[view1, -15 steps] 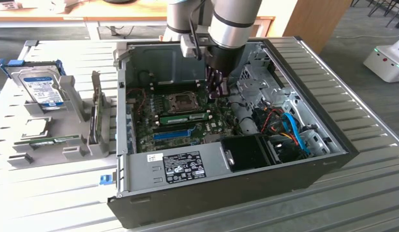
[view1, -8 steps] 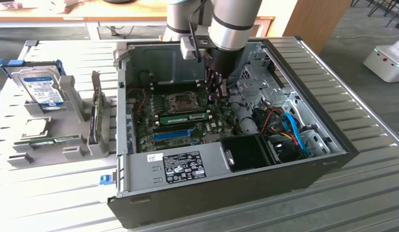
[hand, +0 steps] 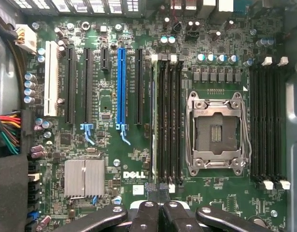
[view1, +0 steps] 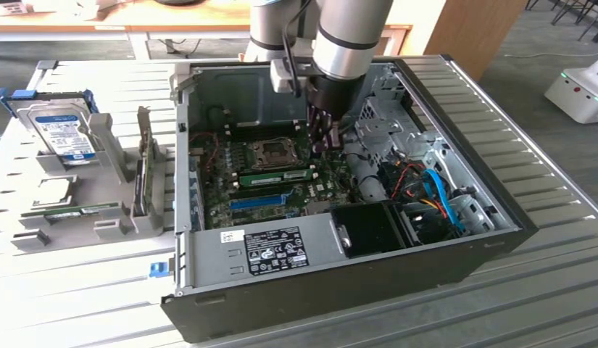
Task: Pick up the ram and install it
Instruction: 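Press down the ram until it locks into place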
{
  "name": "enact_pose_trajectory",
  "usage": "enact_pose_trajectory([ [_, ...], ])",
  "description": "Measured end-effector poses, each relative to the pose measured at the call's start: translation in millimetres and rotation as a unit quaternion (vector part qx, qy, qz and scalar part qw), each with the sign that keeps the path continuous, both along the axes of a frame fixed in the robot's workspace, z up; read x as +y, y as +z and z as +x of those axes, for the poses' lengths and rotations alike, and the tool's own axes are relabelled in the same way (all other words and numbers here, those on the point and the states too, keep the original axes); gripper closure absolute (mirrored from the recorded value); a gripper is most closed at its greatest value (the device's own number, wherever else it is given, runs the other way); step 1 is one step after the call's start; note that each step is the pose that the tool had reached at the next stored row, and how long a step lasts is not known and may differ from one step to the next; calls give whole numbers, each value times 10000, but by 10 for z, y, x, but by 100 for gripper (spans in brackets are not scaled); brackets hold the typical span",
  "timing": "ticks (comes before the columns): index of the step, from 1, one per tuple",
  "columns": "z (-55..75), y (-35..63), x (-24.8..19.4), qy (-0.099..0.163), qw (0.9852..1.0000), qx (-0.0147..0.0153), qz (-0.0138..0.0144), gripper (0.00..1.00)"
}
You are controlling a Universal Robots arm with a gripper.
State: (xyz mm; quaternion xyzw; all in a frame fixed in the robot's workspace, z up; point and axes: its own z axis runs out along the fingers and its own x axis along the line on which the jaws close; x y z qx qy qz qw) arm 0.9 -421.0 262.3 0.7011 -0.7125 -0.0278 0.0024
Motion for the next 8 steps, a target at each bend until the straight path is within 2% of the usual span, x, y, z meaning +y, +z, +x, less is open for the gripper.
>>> enact_pose_trajectory([
  [8, 0, -57, 0, 0, 10000, 0, 0, 89],
])
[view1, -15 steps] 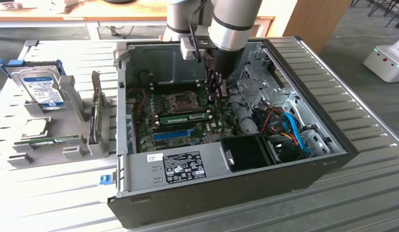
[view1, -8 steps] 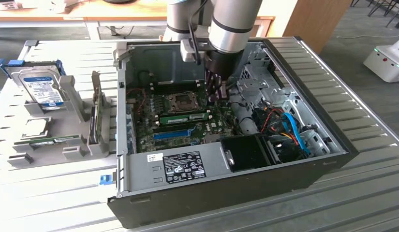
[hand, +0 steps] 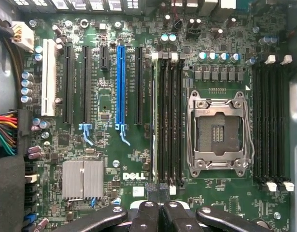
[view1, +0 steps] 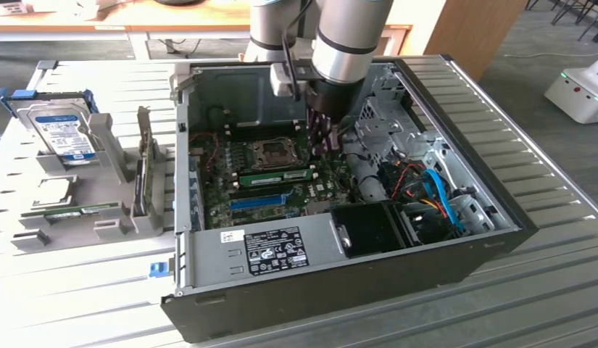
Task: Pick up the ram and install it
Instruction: 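Press down the ram until it locks into place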
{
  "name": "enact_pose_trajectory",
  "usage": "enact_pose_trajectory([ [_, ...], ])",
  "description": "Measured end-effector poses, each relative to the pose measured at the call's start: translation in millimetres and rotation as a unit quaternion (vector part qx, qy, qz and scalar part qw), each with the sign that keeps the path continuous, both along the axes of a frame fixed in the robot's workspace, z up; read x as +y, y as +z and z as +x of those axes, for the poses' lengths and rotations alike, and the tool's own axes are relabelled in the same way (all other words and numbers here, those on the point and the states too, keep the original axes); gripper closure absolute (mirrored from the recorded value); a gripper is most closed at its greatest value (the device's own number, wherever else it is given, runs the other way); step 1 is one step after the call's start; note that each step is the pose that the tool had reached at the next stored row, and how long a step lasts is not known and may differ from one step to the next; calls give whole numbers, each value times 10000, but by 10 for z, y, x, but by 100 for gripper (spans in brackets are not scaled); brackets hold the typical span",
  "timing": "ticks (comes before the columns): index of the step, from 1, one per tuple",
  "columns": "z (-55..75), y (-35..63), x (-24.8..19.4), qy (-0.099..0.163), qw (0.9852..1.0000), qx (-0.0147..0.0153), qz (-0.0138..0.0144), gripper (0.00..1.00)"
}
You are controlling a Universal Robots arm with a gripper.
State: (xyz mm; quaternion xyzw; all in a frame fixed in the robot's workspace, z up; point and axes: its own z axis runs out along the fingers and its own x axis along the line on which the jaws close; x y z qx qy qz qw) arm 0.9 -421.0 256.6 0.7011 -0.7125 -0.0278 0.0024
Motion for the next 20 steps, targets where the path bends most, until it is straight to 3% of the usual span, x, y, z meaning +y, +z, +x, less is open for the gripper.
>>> enact_pose_trajectory([
  [20, 0, -142, 0, 0, 10000, 0, 0, 89],
])
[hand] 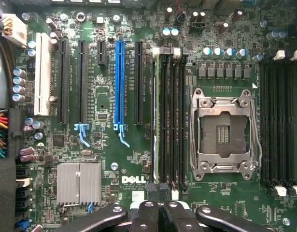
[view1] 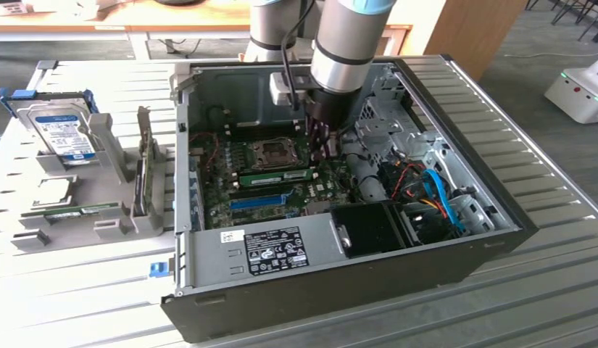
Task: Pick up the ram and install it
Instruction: 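Press down the ram until it locks into place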
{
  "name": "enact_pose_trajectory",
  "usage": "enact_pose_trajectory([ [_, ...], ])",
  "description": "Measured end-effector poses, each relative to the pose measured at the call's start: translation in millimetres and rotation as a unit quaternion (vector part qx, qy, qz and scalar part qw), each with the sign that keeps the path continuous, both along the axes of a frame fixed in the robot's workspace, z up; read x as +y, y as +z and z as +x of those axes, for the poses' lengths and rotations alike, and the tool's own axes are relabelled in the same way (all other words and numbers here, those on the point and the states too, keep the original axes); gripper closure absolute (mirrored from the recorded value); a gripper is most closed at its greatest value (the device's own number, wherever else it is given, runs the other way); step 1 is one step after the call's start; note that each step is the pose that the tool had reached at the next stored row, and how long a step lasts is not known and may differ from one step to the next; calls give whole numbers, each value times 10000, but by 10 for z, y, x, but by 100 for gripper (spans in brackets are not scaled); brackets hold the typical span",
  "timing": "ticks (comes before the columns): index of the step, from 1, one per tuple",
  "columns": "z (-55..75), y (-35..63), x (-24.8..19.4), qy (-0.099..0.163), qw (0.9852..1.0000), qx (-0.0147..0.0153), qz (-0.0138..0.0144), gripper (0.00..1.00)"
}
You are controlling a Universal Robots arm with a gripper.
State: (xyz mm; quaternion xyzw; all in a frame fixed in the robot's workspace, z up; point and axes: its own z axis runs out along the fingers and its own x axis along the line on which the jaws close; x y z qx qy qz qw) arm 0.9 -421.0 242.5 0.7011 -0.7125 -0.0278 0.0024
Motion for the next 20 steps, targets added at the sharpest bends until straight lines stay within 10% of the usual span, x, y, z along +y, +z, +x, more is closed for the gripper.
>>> enact_pose_trajectory([
  [20, 0, -97, 0, 0, 10000, 0, 0, 89],
])
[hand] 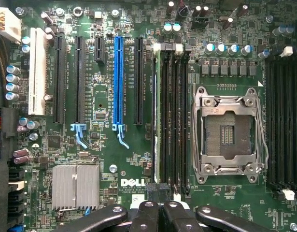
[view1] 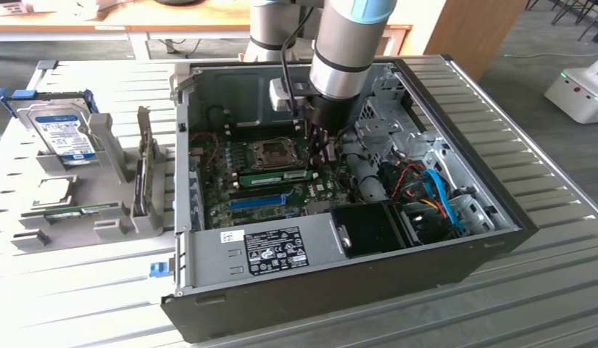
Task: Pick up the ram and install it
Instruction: 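Press down the ram until it locks into place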
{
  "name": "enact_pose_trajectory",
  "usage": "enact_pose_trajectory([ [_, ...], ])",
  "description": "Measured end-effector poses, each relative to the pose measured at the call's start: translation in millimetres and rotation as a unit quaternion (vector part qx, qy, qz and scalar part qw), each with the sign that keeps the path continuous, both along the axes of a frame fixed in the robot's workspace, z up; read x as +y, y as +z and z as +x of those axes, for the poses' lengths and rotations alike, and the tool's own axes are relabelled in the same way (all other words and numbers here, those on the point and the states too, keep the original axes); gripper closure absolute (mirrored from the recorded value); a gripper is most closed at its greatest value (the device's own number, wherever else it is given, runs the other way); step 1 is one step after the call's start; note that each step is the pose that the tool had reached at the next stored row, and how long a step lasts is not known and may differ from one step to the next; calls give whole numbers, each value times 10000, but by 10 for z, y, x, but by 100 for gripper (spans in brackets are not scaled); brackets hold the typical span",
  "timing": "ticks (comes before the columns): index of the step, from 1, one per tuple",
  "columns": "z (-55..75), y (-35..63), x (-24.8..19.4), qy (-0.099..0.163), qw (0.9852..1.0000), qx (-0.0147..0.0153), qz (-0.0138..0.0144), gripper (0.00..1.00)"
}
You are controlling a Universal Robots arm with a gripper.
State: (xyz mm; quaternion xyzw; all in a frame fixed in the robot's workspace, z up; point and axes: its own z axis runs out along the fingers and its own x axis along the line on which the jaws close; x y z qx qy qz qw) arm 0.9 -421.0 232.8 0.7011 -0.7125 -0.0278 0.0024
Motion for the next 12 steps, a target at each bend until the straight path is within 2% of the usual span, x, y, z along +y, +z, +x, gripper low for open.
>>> enact_pose_trajectory([
  [5, -1, -1, 13, -1, 10000, 0, 4, 89],
  [12, 0, -4, 58, 0, 10000, -1, 10, 89],
])
